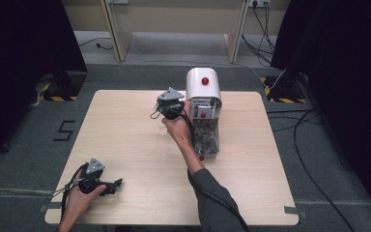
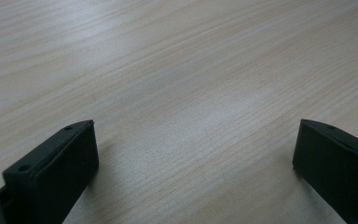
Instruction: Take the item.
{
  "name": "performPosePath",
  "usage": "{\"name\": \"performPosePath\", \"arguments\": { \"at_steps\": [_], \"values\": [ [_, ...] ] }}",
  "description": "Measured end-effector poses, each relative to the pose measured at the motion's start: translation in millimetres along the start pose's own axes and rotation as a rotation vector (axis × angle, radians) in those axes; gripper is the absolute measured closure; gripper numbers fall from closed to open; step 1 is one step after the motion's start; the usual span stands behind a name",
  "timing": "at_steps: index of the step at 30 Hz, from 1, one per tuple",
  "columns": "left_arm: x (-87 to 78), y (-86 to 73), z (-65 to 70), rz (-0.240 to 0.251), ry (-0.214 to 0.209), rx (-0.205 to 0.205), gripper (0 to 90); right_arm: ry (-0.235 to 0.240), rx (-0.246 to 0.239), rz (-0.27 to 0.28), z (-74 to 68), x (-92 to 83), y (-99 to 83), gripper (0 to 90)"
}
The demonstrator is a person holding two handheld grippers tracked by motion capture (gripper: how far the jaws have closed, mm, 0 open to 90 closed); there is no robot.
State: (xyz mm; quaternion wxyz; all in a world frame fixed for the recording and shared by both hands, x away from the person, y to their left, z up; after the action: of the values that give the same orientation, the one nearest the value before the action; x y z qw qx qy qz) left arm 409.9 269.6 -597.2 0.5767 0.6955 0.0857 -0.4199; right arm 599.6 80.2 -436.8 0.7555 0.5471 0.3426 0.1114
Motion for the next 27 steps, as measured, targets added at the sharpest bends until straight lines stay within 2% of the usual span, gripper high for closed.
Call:
{"name": "performPosePath", "arguments": {
  "at_steps": [14, 27],
  "values": [
    [0.0, 0.0, 0.0, 0.000, 0.000, 0.000, 0.0, -0.015, 0.017, -0.019, 1.0, 11.3, -10.1, 90.0],
    [-0.1, -0.1, 0.0, -0.001, 0.000, 0.000, 0.0, -0.021, 0.002, -0.049, 1.7, 16.0, -22.1, 90.0]
  ]
}}
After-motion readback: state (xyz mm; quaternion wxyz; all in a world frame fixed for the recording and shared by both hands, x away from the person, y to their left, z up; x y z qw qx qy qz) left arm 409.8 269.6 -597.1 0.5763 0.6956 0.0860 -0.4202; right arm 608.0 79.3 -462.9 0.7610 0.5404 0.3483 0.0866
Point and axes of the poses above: each handheld gripper's, and its own axes: x roughly forward along the jaws, y roughly out of its top, z roughly to its right, the point moved 10 cm from there along x, roughly forward along the jaws
